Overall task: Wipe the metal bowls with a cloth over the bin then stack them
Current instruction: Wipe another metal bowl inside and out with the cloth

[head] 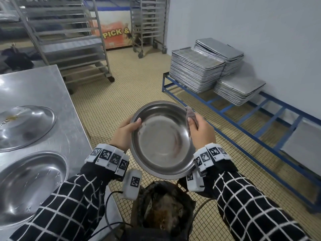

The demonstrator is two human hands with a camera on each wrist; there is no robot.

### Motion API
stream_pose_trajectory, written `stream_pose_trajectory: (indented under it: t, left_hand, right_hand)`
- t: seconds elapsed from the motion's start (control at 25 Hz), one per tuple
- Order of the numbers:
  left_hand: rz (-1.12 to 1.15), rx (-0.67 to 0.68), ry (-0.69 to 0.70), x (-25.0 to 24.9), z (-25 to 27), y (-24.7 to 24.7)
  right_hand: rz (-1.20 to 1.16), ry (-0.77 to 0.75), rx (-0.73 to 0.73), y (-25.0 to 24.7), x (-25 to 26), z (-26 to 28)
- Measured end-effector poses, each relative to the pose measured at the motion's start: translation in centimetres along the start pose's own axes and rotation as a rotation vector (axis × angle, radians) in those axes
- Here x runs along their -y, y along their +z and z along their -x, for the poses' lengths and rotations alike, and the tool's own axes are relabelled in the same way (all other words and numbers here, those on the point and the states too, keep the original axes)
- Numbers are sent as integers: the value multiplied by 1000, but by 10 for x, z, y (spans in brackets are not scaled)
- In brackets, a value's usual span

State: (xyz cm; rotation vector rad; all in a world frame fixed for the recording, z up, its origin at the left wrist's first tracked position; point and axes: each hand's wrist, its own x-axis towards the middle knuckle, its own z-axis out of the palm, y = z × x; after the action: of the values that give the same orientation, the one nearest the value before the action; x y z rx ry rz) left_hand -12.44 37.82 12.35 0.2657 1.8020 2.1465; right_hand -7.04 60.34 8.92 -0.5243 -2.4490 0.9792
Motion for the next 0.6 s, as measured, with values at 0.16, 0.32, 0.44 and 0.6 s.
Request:
stream_pose_trajectory:
  t: [0.16, 0.32, 0.44, 0.6]
  left_hand:
    - [5, -110, 97, 2, 1, 12]
    - [-14, -119, 177, 7, -1, 9]
    - [-85, 147, -2, -5, -6, -10]
    - [-105, 144, -165, -10, -5, -16]
  right_hand:
    - [-157, 184, -99, -3, -6, 13]
    - [-249, 164, -47, -21, 6, 9]
    - [-225, 28, 85, -45, 17, -7]
    - [-223, -39, 156, -48, 23, -11]
